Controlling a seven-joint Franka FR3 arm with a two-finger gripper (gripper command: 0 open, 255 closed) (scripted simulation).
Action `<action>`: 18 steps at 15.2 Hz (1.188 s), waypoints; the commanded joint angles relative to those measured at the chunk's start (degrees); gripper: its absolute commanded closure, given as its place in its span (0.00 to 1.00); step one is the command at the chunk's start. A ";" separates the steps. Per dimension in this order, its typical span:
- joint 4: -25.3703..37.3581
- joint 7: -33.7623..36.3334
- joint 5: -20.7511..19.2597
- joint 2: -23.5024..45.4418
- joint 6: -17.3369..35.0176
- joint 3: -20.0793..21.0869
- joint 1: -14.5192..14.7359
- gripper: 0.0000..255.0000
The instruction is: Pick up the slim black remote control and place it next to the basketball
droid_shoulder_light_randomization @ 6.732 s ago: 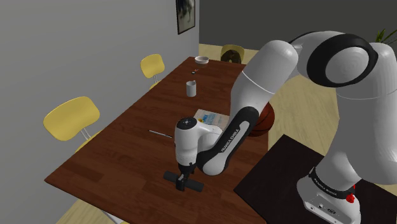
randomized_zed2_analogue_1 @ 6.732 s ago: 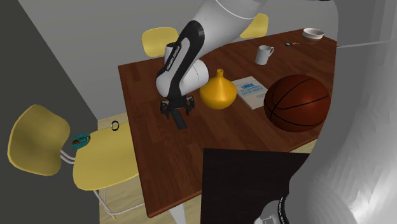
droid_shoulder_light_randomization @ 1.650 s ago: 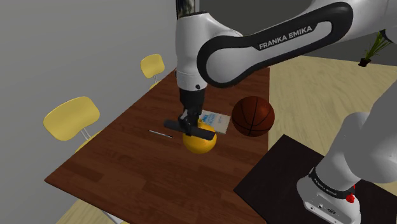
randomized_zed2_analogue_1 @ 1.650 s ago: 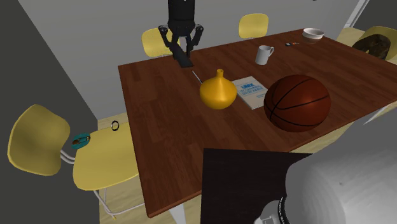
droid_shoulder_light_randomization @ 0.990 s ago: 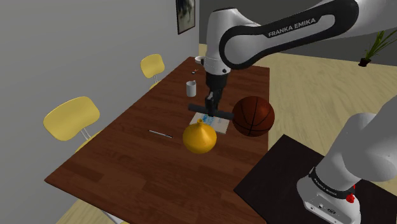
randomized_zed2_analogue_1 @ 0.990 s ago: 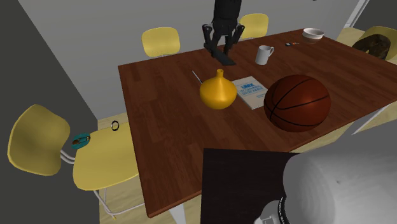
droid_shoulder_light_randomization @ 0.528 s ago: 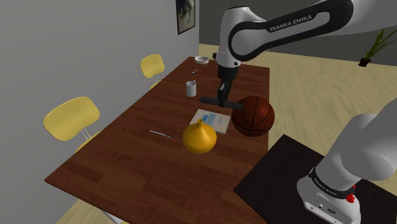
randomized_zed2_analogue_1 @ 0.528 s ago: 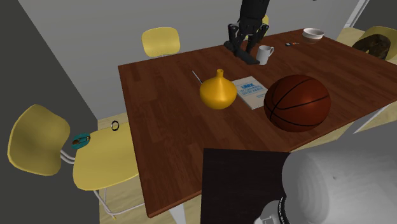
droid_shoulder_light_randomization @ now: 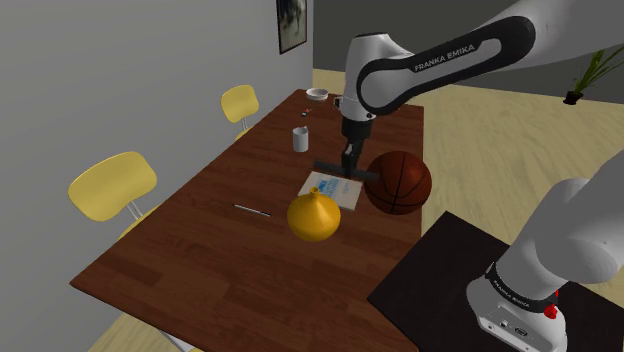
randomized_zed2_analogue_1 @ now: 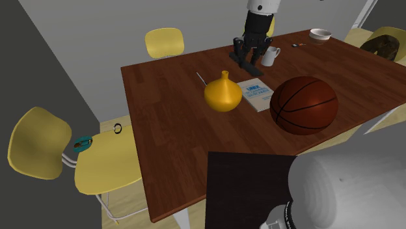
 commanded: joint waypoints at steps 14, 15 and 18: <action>-5.93 -0.56 0.10 6.18 12.12 0.40 0.15 1.00; -6.23 -0.59 0.10 6.69 12.94 0.42 0.15 1.00; -7.07 -0.68 0.08 8.31 15.39 0.48 0.18 1.00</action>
